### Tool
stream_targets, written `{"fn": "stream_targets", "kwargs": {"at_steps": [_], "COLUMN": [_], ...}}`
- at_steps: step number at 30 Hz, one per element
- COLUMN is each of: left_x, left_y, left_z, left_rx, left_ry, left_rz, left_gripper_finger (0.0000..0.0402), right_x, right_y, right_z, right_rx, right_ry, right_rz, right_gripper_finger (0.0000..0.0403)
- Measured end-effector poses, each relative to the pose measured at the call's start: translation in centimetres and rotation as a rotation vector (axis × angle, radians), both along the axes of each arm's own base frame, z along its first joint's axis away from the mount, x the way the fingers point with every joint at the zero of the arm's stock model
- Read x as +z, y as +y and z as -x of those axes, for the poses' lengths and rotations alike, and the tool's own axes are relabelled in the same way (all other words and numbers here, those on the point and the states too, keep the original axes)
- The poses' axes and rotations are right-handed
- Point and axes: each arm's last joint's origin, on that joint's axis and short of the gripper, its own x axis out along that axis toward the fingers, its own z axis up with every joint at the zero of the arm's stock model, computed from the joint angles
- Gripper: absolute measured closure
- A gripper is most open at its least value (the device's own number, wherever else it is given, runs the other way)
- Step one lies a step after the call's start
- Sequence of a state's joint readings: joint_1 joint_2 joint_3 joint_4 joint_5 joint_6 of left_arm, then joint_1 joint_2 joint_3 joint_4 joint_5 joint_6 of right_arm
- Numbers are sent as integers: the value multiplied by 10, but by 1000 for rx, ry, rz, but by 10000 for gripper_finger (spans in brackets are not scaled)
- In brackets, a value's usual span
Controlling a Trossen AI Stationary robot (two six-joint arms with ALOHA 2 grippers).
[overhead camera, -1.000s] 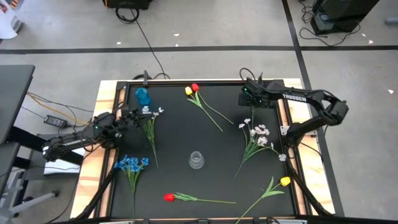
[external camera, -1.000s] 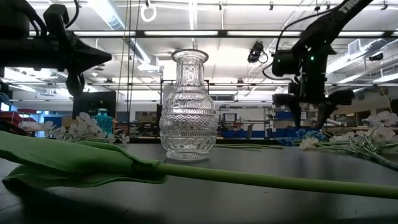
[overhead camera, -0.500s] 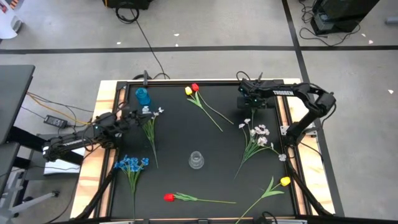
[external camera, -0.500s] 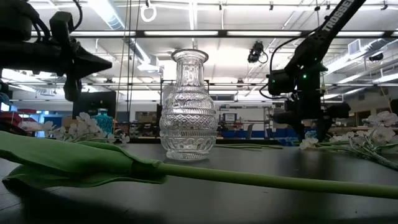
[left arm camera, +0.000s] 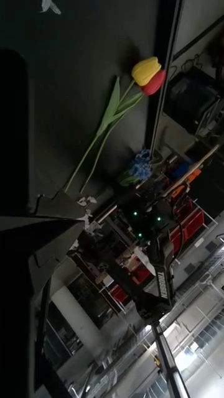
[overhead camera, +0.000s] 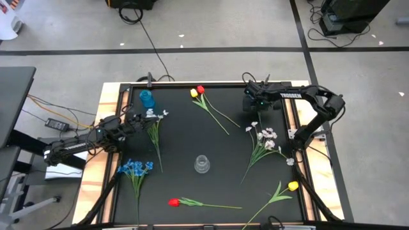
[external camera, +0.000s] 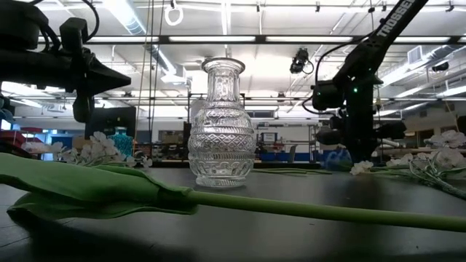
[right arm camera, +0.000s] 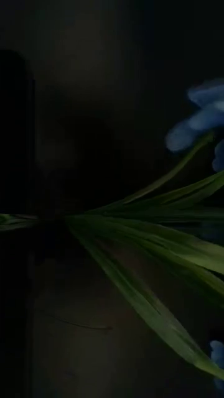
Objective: Sort flowers into vase by color
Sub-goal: Put the right blue flower into the blue vase
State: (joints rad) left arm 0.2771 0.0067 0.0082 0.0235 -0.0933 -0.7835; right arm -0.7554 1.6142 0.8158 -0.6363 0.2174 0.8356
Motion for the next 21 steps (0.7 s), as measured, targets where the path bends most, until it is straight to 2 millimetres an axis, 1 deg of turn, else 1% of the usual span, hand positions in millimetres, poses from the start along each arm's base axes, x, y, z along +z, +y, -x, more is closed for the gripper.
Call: {"fn": "stream_targets", "kwargs": {"at_steps": [2,4,8,11,16,21], "left_x": [0,0,0,0,0,0], "left_y": [0,0,0,0,0,0], "left_z": [0,0,0,0,0,0], "left_rx": [0,0,0,0,0,1], "left_ry": [-3,-4,-5,-4,-4,-2], "left_rz": [7,11,14,14,14,9], "left_gripper_finger": [379,379,379,379,379,379], "right_x": [2,8,30,52,91,125], "right_y": [1,2,6,9,19,36], "right_z": [0,-1,-4,-8,-20,-36], "right_rx": [-1,-8,4,20,162,354], "right_ry": [-7,-32,-125,-245,-470,-646], "right_rz": [13,43,135,240,425,638], "right_gripper_finger": [374,368,374,381,377,378]}}
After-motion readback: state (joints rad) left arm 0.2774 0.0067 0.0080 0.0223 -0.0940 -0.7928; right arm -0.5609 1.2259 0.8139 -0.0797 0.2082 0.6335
